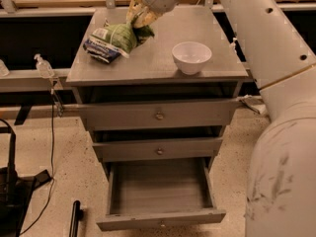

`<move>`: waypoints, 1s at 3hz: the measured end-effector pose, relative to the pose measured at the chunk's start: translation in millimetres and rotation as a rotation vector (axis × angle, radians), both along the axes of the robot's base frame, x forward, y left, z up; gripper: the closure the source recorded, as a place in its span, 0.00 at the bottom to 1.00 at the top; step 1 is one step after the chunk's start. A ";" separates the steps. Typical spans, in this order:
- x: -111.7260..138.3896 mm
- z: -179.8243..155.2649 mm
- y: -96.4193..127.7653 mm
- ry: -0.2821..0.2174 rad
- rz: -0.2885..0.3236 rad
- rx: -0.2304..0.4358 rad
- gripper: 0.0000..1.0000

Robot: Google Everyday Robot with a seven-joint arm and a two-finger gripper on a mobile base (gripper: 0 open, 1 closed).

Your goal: Pick green jalapeno chip bag from bottom drawer and place on counter

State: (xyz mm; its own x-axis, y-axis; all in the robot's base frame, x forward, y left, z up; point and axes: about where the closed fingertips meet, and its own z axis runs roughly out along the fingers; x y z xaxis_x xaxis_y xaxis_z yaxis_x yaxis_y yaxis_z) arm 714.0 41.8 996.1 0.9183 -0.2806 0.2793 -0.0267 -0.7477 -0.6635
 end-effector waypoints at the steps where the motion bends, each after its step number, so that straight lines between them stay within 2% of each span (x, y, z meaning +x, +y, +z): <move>1: 20.9 -3.9 -6.0 -0.087 0.016 0.019 1.00; 2: 41.0 -17.2 -15.0 -0.148 0.026 0.017 0.80; 3: 55.5 -34.7 -20.1 -0.169 0.023 -0.015 0.48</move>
Offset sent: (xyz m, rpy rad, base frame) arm 0.0568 -0.0299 -0.0247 0.0124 -0.2048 0.0280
